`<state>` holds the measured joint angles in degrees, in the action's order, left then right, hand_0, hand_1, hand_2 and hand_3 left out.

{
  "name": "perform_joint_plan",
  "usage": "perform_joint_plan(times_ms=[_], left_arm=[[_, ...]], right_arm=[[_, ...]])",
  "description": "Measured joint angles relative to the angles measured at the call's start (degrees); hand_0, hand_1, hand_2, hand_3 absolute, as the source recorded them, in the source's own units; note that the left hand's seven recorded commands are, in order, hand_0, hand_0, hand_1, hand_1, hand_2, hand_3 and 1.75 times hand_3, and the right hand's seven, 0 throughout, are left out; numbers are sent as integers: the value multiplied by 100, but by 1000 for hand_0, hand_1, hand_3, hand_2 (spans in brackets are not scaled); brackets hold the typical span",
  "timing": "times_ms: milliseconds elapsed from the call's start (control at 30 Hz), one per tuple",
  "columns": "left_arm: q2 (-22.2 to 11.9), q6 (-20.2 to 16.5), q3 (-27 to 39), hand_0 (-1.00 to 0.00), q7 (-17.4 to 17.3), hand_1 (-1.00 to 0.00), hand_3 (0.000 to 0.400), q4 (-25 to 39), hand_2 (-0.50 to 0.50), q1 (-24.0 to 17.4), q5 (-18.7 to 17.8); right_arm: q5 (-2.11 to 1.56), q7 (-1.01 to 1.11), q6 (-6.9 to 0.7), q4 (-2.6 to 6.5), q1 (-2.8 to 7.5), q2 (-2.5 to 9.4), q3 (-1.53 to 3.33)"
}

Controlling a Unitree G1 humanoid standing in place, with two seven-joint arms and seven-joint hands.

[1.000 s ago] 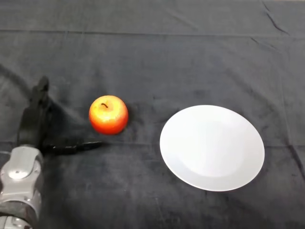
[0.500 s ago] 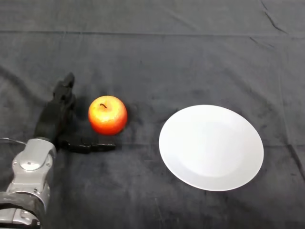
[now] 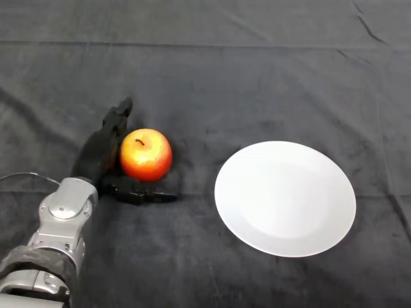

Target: Move the apple to the plate

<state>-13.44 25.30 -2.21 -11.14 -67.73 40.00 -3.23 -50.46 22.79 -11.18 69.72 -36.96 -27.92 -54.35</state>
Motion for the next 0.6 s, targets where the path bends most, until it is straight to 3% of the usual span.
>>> perform_joint_plan(times_ms=[67,100,133,600], left_arm=[[-5,-1,-7,-608,27,-1000,400,0,196,11,11],[-11,-1,-26,-839,38,-1000,400,0,80,17,15],[-25,-1,-100,-1000,45,-1000,400,0,0,26,30],[-33,-72,-369,-1000,48,-1000,400,1,0,203,234]], right_arm=[[0,0,0,0,0,0,0],[0,0,0,0,0,0,1],[0,0,0,0,0,0,0],[0,0,0,0,0,0,0]])
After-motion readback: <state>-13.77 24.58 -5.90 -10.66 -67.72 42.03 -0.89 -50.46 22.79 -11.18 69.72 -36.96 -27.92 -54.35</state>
